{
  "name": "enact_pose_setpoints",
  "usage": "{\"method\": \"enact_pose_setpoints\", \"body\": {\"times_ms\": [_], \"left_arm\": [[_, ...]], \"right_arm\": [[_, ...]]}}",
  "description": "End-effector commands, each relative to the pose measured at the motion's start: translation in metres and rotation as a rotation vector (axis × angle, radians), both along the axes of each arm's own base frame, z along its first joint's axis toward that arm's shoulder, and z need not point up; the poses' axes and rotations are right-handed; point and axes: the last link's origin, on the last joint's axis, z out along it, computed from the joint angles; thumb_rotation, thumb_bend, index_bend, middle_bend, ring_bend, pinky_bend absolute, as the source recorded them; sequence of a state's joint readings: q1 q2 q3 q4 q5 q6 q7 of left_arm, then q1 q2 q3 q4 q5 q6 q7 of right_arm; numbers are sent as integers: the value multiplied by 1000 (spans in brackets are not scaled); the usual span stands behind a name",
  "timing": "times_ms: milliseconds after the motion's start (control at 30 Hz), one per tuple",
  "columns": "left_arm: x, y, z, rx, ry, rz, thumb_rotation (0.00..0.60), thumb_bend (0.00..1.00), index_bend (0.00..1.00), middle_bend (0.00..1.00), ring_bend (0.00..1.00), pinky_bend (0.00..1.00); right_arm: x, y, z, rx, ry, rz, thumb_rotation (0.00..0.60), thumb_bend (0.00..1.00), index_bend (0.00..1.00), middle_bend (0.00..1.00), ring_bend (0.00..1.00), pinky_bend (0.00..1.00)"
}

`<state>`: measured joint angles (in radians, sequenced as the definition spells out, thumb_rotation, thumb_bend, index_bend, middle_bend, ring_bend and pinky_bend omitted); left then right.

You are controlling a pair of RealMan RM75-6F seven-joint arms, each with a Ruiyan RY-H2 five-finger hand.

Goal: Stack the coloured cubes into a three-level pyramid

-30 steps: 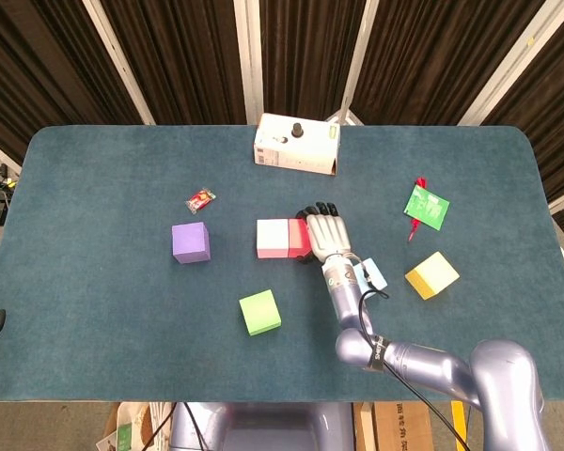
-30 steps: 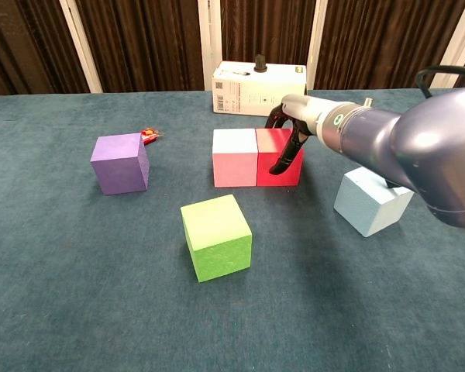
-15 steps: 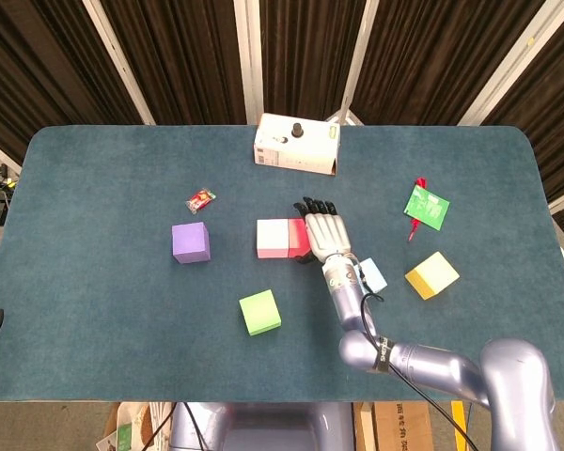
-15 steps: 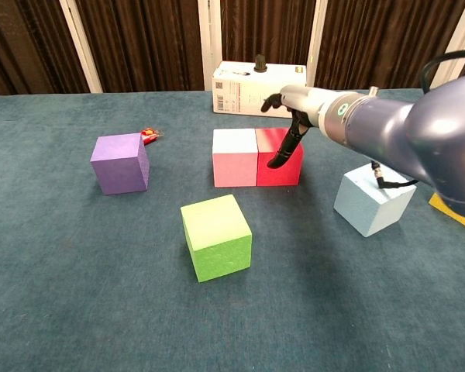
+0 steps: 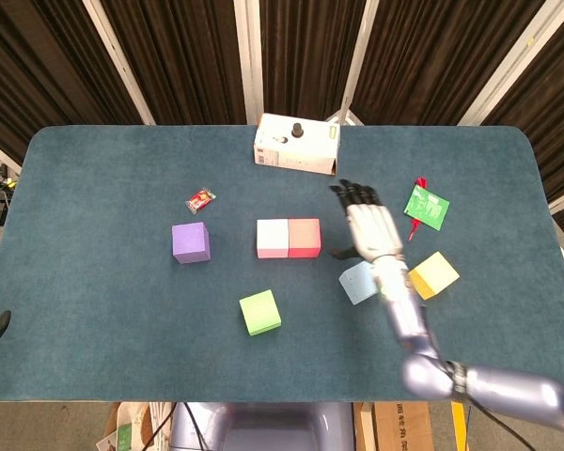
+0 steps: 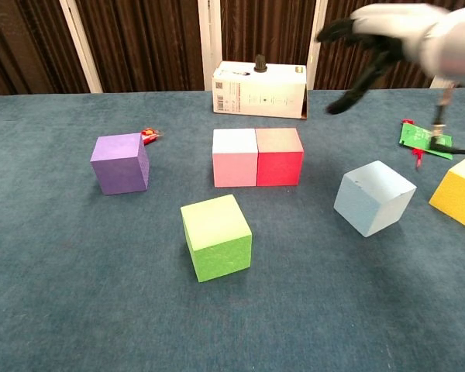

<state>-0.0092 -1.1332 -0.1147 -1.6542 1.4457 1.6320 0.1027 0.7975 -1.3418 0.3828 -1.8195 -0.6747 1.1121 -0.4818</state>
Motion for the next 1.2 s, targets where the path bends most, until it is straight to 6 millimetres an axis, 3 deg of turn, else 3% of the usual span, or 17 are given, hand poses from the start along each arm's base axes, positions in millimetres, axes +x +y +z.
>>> {"method": "enact_pose_setpoints", "body": {"times_ms": [33, 200, 300, 467, 633, 867, 1200], "left_arm": [[5, -1, 0, 1, -15, -41, 600, 334, 62, 0, 0, 0], [11, -3, -6, -30, -118, -96, 600, 319, 62, 0, 0, 0], [12, -2, -5, -59, -146, -89, 600, 316, 62, 0, 0, 0], [25, 13, 6, -96, -174, -75, 600, 309, 62, 0, 0, 0], [51, 32, 13, -210, -168, -65, 600, 287, 62, 0, 0, 0], [82, 63, 12, -372, -145, -34, 600, 263, 62, 0, 0, 0], [93, 96, -33, -503, -68, 34, 600, 260, 59, 0, 0, 0]], "right_arm": [[-38, 29, 43, -39, -35, -39, 600, 183, 90, 43, 0, 0], [-80, 63, 80, -109, -46, -61, 600, 182, 88, 43, 0, 0], [-100, 88, 88, -147, -14, -51, 600, 182, 88, 43, 0, 0], [-132, 148, 86, -223, -16, -14, 600, 183, 88, 43, 0, 0], [-152, 187, 73, -215, 51, 14, 600, 183, 88, 43, 0, 0], [-161, 199, 68, -257, 109, 26, 600, 183, 88, 43, 0, 0], [-180, 198, 59, -265, 240, 64, 600, 182, 78, 43, 0, 0]]}}
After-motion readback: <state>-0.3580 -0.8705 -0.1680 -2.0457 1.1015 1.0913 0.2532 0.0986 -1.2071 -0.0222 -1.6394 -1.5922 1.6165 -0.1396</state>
